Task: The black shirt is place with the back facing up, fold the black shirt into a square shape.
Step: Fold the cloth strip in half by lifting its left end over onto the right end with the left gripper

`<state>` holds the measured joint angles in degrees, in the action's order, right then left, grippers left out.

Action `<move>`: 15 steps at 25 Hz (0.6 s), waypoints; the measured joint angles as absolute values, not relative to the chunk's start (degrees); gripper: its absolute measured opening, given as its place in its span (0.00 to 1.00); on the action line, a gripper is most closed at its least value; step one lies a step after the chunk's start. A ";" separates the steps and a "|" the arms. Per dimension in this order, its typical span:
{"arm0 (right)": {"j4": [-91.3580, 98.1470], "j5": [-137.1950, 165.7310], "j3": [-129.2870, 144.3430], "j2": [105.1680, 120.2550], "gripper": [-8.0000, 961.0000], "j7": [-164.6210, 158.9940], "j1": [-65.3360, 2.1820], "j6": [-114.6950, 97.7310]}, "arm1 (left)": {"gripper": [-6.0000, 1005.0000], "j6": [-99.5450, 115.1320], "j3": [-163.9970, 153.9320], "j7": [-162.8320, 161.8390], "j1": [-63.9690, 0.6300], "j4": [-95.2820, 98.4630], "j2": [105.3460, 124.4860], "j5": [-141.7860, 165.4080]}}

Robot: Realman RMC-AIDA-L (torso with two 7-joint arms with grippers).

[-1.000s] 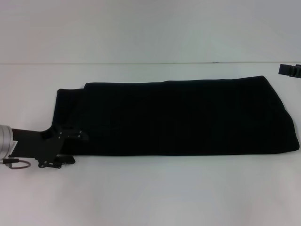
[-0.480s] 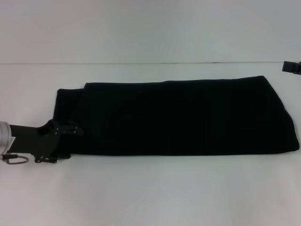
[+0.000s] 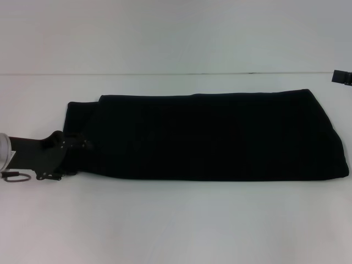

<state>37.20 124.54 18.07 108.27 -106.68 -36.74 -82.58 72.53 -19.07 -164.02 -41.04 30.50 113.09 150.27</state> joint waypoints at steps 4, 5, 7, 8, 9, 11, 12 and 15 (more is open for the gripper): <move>37.18 124.54 18.03 108.27 0.94 -106.68 -36.73 -82.68 | 0.79 72.18 -20.36 -163.59 -41.34 30.54 113.02 150.48; 37.18 124.54 18.02 108.27 0.94 -106.69 -36.74 -82.68 | 0.79 72.18 -20.49 -163.57 -41.37 30.60 113.02 150.58; 37.17 124.53 18.02 108.27 0.94 -106.69 -36.73 -82.58 | 0.79 72.26 -20.54 -163.46 -41.41 30.78 113.00 150.70; 37.17 124.53 18.02 108.27 0.94 -106.67 -36.71 -82.48 | 0.79 72.38 -20.54 -163.35 -41.42 30.87 112.98 150.74; 37.18 124.54 18.05 108.27 0.94 -106.63 -36.70 -82.44 | 0.79 72.74 -20.51 -163.11 -41.38 31.04 112.96 150.78; 37.17 124.54 18.13 108.27 0.94 -106.60 -36.68 -82.35 | 0.78 73.53 -20.37 -162.83 -41.14 31.33 112.93 150.79; 37.18 124.54 18.16 108.27 0.94 -106.60 -36.69 -82.32 | 0.78 73.84 -20.33 -162.80 -41.06 31.42 112.93 150.81; 37.18 124.54 18.15 108.18 0.94 -106.60 -36.74 -82.29 | 0.78 75.68 -20.18 -163.07 -40.81 32.03 112.83 151.24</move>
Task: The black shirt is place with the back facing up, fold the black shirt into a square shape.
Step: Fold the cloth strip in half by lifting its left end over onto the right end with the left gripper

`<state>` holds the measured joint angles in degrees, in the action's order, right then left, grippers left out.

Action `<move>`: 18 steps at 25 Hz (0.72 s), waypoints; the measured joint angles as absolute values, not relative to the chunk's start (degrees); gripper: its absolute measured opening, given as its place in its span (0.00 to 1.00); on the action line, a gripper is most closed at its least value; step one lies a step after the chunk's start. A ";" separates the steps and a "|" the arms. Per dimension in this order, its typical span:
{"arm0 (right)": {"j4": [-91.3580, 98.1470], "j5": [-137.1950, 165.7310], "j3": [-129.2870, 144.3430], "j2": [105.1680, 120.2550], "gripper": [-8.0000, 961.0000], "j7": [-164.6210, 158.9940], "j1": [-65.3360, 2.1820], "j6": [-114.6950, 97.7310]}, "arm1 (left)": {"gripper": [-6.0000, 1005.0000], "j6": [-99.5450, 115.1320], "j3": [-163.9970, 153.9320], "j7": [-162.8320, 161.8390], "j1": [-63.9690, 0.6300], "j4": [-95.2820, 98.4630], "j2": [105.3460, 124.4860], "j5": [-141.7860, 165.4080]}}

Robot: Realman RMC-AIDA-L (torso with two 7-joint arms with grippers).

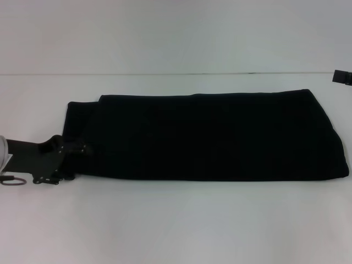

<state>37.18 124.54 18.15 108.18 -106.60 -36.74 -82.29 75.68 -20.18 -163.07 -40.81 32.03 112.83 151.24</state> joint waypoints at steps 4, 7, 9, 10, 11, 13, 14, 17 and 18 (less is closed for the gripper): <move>37.18 124.54 18.14 108.06 0.94 -106.61 -36.78 -82.26 | 0.78 76.96 -20.05 -163.27 -40.40 32.89 112.77 151.64; 37.17 124.54 18.16 107.98 0.94 -106.60 -36.87 -82.26 | 0.78 77.01 -20.02 -163.30 -40.25 32.91 112.76 151.66; 37.18 124.54 18.19 107.96 0.94 -106.60 -36.90 -82.26 | 0.78 77.02 -20.21 -163.31 -40.20 32.78 112.76 151.66; 37.17 124.54 18.19 107.95 0.94 -106.61 -36.93 -82.26 | 0.78 77.06 -20.29 -163.31 -40.20 32.69 112.76 151.66; 37.17 124.54 18.19 107.95 0.94 -106.63 -36.95 -82.26 | 0.78 77.17 -20.34 -163.33 -40.22 32.58 112.76 151.66; 37.17 124.54 18.21 107.94 0.94 -106.68 -37.00 -82.26 | 0.78 77.42 -20.38 -163.49 -40.26 32.44 112.76 151.66; 37.18 124.54 18.23 107.93 0.94 -106.70 -37.02 -82.26 | 0.78 77.56 -20.37 -163.68 -40.27 32.41 112.76 151.66; 37.18 124.54 18.09 107.92 0.94 -106.71 -37.02 -82.26 | 0.78 77.51 -20.07 -164.27 -40.26 32.20 112.76 151.61; 37.17 124.54 18.07 107.92 0.94 -106.71 -37.02 -82.26 | 0.78 77.28 -19.97 -164.45 -40.24 32.03 112.76 151.49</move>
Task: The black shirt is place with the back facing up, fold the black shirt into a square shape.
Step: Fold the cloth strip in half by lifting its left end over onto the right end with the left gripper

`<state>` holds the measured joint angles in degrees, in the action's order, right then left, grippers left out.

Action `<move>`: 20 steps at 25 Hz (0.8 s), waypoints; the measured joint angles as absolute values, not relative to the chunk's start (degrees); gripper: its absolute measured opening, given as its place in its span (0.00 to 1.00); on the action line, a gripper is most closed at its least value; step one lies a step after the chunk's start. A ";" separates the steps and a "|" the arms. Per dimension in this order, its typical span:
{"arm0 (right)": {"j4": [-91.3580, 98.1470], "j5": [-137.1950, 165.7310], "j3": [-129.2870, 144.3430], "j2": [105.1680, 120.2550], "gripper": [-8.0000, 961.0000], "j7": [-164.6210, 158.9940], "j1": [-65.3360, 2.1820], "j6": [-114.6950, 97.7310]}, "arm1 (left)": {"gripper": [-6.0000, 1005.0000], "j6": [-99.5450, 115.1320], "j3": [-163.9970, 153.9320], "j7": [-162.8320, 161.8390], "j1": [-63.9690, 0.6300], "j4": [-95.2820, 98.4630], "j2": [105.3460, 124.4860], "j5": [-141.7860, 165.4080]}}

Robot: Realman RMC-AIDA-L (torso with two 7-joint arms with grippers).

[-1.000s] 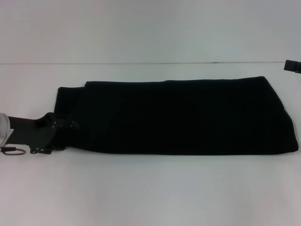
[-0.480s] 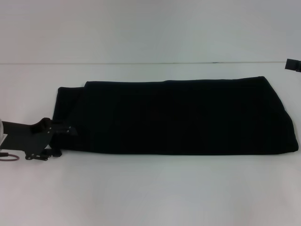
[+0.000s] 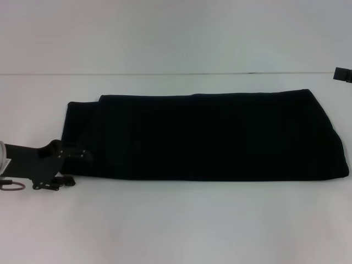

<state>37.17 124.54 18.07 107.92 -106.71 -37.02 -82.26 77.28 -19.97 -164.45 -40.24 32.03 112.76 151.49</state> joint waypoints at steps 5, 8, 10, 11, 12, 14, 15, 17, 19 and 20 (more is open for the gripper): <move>37.17 124.54 18.03 107.91 0.94 -106.71 -37.03 -82.26 | 0.78 76.10 -19.82 -165.26 -40.48 30.97 112.78 151.27; 37.18 124.54 18.01 107.91 0.94 -106.78 -37.06 -82.21 | 0.78 75.77 -19.76 -166.13 -40.56 30.82 112.75 151.13; 37.18 124.54 18.01 107.91 0.94 -106.83 -37.06 -82.20 | 0.78 75.71 -19.76 -166.89 -40.61 30.81 112.75 150.98; 37.17 124.54 18.02 107.91 0.94 -106.87 -37.03 -82.19 | 0.78 75.70 -19.76 -167.24 -40.63 30.80 112.75 150.98; 37.18 124.53 18.01 107.92 0.94 -106.94 -36.98 -82.18 | 0.78 75.71 -19.75 -167.92 -40.63 30.79 112.75 150.97; 37.29 124.51 18.01 107.91 0.94 -107.06 -36.90 -82.17 | 0.78 75.86 -19.51 -169.06 -40.63 30.77 112.75 150.97; 37.42 124.50 18.01 107.92 0.94 -107.12 -36.88 -82.17 | 0.78 75.95 -19.37 -169.51 -40.61 30.77 112.76 150.97; 37.69 124.48 18.01 107.91 0.94 -107.17 -36.81 -82.18 | 0.78 76.07 -19.08 -170.20 -40.53 30.76 112.76 150.97; 37.73 124.46 18.01 107.91 0.94 -107.20 -36.76 -82.18 | 0.78 76.10 -18.90 -170.54 -40.46 30.76 112.76 150.97; 37.73 124.46 18.01 107.91 0.94 -107.21 -36.74 -82.18 | 0.78 76.02 -18.89 -170.55 -40.45 30.76 112.76 150.97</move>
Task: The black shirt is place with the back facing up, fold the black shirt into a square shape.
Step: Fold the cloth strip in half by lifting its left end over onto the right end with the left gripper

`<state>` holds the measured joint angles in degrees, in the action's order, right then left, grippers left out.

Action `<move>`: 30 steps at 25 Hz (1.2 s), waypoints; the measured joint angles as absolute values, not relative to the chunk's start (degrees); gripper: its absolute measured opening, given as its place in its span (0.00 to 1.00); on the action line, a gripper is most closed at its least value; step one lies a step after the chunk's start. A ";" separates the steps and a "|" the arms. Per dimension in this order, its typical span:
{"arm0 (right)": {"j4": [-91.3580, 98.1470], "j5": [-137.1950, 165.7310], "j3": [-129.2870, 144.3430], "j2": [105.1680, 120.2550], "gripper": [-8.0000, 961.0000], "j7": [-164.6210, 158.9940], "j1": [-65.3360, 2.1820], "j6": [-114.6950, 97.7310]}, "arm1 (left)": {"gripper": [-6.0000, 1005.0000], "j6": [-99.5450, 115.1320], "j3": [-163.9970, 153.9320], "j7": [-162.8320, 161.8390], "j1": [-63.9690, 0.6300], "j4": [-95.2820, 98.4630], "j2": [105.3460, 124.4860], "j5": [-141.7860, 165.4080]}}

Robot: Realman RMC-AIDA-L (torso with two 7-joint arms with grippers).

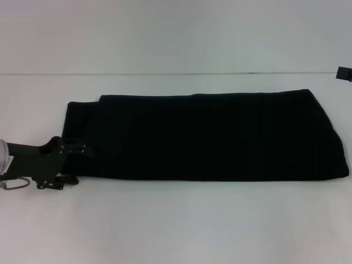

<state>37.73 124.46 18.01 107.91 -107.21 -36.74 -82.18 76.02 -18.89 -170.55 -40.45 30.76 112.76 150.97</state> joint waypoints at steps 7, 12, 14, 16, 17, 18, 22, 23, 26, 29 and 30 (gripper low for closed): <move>37.77 124.45 18.01 107.91 0.94 -107.19 -36.79 -82.18 | 0.78 74.51 -18.88 -170.58 -40.42 29.78 112.76 150.97; 37.79 124.45 18.01 107.92 0.94 -107.17 -36.90 -82.12 | 0.78 73.11 -18.50 -170.59 -40.35 29.64 112.77 150.95; 37.80 124.45 18.02 107.92 0.94 -107.15 -36.90 -82.09 | 0.78 72.59 -18.40 -170.56 -40.34 29.63 112.76 150.91; 37.79 124.45 18.01 107.96 0.94 -107.10 -36.91 -82.06 | 0.78 72.11 -18.37 -170.44 -40.39 29.62 112.77 150.87; 37.80 124.45 18.01 107.98 0.94 -107.09 -36.91 -82.04 | 0.78 71.82 -18.41 -170.37 -40.45 29.62 112.77 150.87; 37.79 124.45 18.02 107.99 0.94 -107.08 -36.92 -82.04 | 0.78 71.48 -18.50 -170.34 -40.55 29.62 112.77 150.87; 37.80 124.45 18.01 108.00 0.94 -106.99 -36.91 -82.01 | 0.78 70.21 -18.80 -169.92 -40.99 29.61 112.76 150.89; 37.80 124.45 18.01 108.00 0.94 -106.99 -36.92 -82.01 | 0.78 69.92 -18.81 -169.71 -41.16 29.61 112.71 150.89; 37.80 124.45 18.01 108.01 0.94 -106.97 -36.91 -82.00 | 0.78 69.12 -18.87 -169.06 -41.69 29.54 112.66 150.89; 37.79 124.45 18.02 108.01 0.94 -106.96 -36.92 -82.00 | 0.78 68.84 -18.96 -168.18 -42.25 29.44 112.64 150.89; 37.80 124.46 18.02 108.01 0.94 -106.95 -36.91 -82.00 | 0.78 68.82 -19.03 -167.88 -42.46 29.44 112.62 150.89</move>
<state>37.80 124.46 18.02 108.01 -106.96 -36.91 -82.00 68.82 -19.03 -167.88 -42.46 29.44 112.62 150.89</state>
